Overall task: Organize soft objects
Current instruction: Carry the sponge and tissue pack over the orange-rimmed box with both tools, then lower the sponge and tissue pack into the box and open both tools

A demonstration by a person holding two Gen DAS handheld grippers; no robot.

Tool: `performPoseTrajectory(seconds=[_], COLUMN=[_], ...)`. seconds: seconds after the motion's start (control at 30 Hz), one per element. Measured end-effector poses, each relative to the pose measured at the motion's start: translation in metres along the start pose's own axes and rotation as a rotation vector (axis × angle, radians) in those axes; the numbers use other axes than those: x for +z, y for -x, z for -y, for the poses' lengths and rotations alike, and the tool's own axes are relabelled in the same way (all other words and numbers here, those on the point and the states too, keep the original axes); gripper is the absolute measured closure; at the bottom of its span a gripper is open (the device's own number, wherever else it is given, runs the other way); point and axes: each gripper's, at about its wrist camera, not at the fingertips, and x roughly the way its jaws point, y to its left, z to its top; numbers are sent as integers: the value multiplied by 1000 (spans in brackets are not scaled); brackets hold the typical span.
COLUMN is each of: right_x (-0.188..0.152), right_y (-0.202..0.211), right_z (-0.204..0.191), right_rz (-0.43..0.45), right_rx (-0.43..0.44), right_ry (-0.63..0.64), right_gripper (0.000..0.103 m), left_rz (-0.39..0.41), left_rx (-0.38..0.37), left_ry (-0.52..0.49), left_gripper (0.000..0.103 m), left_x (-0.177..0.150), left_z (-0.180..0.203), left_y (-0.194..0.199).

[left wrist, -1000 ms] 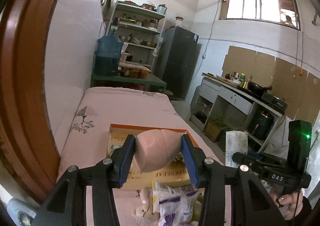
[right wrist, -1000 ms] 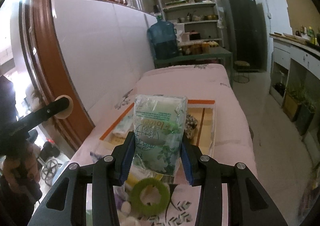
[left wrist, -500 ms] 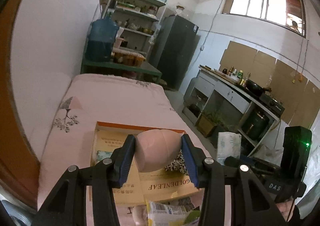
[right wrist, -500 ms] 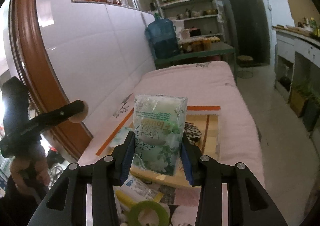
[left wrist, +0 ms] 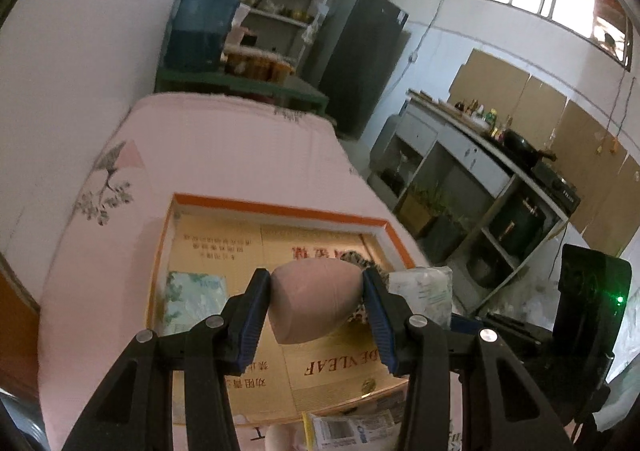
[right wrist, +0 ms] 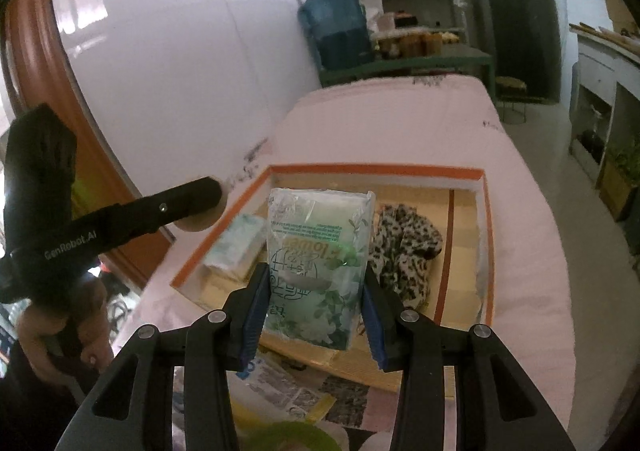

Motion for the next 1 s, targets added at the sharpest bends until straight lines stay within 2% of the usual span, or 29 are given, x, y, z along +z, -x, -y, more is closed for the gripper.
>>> performPoseTrajectory(seconds=[0.2, 0.47, 0.7, 1.0], right_x=[-7, -13, -20, -20], right_y=[-25, -44, -60, -61], right_z=[6, 12, 20, 24], right_rz=[-64, -99, -128, -131], right_rx=[-16, -35, -140, -120], right_ry=[-2, 0, 35, 18], right_gripper=[59, 59, 59, 56], left_rz=[-63, -136, -184, -219], left_rx=[1, 22, 41, 40], left_ry=[5, 2, 0, 15], left_gripper=[56, 56, 56, 55], left_x=[-7, -12, -21, -25], left_z=[-6, -14, -19, -25], left_y=[-25, -50, -65, -75])
